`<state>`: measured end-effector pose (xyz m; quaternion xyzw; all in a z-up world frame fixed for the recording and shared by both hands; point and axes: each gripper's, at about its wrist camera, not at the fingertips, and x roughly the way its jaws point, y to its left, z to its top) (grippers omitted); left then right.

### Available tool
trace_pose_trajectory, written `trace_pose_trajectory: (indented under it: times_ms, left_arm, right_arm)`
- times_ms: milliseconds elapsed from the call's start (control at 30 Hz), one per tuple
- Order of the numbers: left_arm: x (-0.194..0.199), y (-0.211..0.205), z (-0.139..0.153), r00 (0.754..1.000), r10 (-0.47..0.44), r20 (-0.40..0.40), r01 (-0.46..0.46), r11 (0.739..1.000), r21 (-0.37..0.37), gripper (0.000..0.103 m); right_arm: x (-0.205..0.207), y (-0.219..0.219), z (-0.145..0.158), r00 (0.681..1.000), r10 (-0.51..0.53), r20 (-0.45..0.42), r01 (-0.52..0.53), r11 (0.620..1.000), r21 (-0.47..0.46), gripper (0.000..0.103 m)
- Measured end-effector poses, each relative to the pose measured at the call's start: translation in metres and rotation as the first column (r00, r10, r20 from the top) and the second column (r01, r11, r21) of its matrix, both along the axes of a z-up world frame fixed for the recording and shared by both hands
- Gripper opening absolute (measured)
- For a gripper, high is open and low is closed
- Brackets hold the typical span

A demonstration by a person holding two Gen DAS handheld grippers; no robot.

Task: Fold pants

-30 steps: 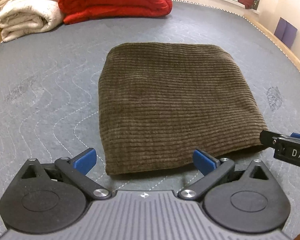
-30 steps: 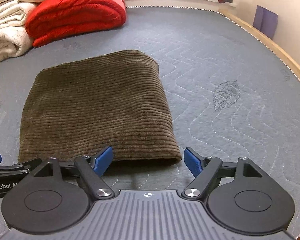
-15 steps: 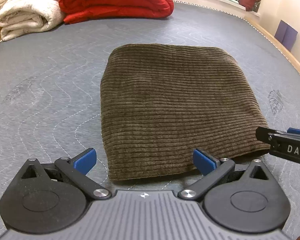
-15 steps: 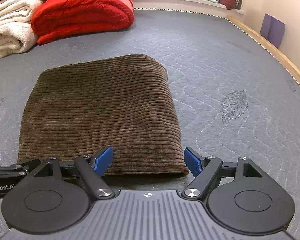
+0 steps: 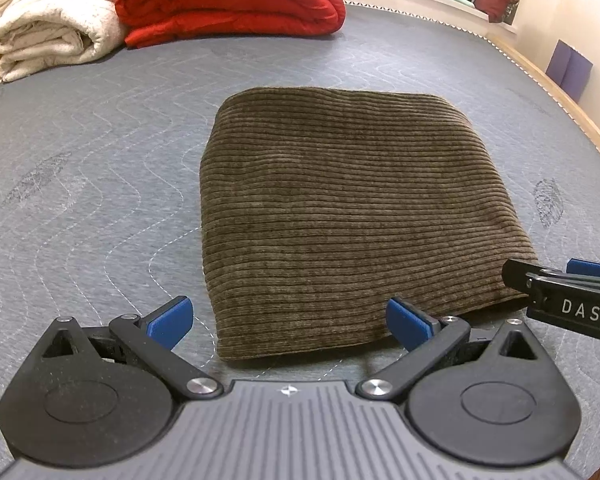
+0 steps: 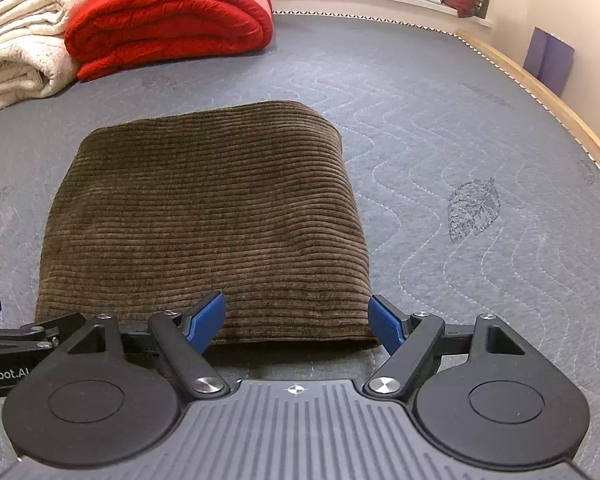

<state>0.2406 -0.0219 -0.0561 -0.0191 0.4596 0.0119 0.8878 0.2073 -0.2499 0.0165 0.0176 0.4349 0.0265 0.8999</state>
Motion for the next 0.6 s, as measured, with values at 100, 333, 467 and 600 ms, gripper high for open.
trace_pose_trajectory:
  times_ms: [100, 333, 467, 600]
  left_arm:
    - [-0.0004, -0.0011, -0.0004, 1.0, -0.005, -0.002, 0.005, 1.0, -0.001, 0.103]
    - [0.0, -0.001, 0.0004, 1.0, -0.011, 0.002, 0.011, 1.0, -0.003, 0.103]
    - [-0.0001, -0.0012, 0.0003, 1.0, -0.013, 0.001, 0.013, 1.0, -0.003, 0.103]
    - [-0.0003, -0.0014, 0.0006, 1.0, -0.017, 0.003, 0.017, 1.0, -0.003, 0.103]
  right_arm:
    - [0.0001, -0.0005, 0.0002, 1.0, -0.003, 0.0, 0.003, 1.0, 0.0, 0.08]
    - [0.0011, -0.0006, -0.0005, 1.0, -0.003, -0.001, 0.003, 1.0, -0.002, 0.08]
    - [0.0011, -0.0006, -0.0006, 1.0, -0.003, -0.001, 0.003, 1.0, -0.002, 0.08]
    - [0.0017, -0.0006, -0.001, 1.0, -0.006, -0.002, 0.006, 1.0, -0.003, 0.08]
